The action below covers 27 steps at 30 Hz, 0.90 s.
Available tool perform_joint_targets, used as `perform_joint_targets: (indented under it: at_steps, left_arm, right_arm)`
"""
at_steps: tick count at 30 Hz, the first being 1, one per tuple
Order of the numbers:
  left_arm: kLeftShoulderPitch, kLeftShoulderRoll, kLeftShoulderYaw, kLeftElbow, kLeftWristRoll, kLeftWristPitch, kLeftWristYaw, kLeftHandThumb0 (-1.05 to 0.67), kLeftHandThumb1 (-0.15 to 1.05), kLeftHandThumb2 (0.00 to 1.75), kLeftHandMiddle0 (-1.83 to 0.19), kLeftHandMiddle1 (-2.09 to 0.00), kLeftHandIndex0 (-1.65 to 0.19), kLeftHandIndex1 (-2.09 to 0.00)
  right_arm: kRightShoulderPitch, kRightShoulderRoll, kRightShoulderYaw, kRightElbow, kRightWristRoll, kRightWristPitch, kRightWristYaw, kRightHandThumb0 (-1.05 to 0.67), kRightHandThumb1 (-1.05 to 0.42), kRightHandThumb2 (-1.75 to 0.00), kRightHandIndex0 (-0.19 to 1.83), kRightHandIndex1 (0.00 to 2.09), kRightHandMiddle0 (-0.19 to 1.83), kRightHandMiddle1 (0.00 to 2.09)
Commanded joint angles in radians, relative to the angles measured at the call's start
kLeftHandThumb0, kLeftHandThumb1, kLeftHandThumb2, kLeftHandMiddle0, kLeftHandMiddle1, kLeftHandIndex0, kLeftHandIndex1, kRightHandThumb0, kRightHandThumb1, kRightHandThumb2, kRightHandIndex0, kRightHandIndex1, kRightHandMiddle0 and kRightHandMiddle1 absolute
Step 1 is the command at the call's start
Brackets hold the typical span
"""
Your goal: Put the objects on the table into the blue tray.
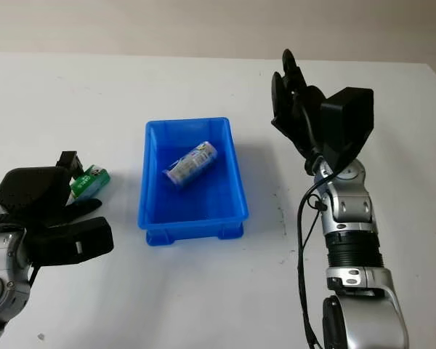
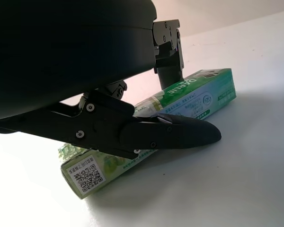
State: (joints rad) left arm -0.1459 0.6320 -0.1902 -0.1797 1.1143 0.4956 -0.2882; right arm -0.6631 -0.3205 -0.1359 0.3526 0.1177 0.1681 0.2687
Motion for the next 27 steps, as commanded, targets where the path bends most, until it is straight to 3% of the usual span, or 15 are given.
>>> perform_joint_targets:
  at_steps: [1, 4, 13, 15, 18, 21, 25, 27]
  left_arm:
    - [0.026, -0.026, -0.023, 0.026, -0.002, -0.002, -0.010, -0.53, 1.05, 0.44, -0.74, -2.09, -0.18, -2.09]
    - [0.028, -0.031, -0.024, 0.035, 0.009, -0.002, -0.007, -0.53, 1.05, 0.45, -0.79, -2.09, -0.28, -2.09]
    - [0.025, -0.028, 0.009, 0.001, -0.024, -0.021, -0.013, -0.48, 1.05, 0.40, -0.68, -2.09, -0.21, -2.09]
    - [0.025, -0.014, 0.024, -0.012, -0.039, -0.060, 0.018, -0.46, 1.05, 0.40, -0.74, -2.09, -0.22, -2.09]
    - [0.016, 0.003, 0.064, -0.036, -0.078, -0.119, 0.061, -0.44, 1.05, 0.38, -0.66, -2.09, -0.24, -2.09]
    - [-0.011, -0.001, 0.113, -0.075, -0.120, -0.145, 0.086, -0.42, 1.05, 0.33, -0.61, -2.09, -0.22, -2.09]
    - [-0.085, 0.056, 0.130, -0.116, -0.061, -0.175, 0.074, -0.45, 1.05, 0.33, -0.65, -2.09, -0.17, -2.09]
    - [-0.113, 0.058, 0.141, -0.132, -0.065, -0.180, 0.062, -0.45, 1.05, 0.32, -0.80, -2.09, -0.28, -2.09]
  right_arm:
    - [-0.016, -0.010, -0.008, 0.003, 0.003, -0.016, 0.002, -0.72, -1.05, -0.76, -0.19, 0.00, -0.19, 0.00]
    - [-0.019, -0.010, -0.009, 0.014, 0.007, -0.028, 0.012, -0.73, -1.05, -0.76, -0.19, 0.00, -0.19, 0.00]
    - [-0.018, -0.006, -0.014, 0.013, 0.014, -0.029, 0.019, -0.72, -1.05, -0.76, -0.19, 0.00, -0.19, 0.00]
    - [-0.017, -0.004, -0.014, 0.009, 0.014, -0.024, 0.015, -0.72, -1.05, -0.75, -0.19, 0.00, -0.19, 0.00]
    - [-0.014, -0.003, -0.013, 0.003, 0.015, -0.018, 0.013, -0.72, -1.05, -0.75, -0.19, 0.00, -0.19, 0.00]
    - [-0.012, -0.003, -0.010, 0.000, 0.011, -0.016, 0.005, -0.72, -1.05, -0.75, -0.19, 0.00, -0.19, 0.00]
    - [-0.014, -0.003, -0.007, 0.005, 0.014, -0.016, 0.011, -0.71, -1.05, -0.75, -0.19, 0.00, -0.19, 0.00]
    - [-0.014, -0.002, -0.006, 0.003, 0.014, -0.015, 0.011, -0.71, -1.05, -0.75, -0.19, 0.00, -0.19, 0.00]
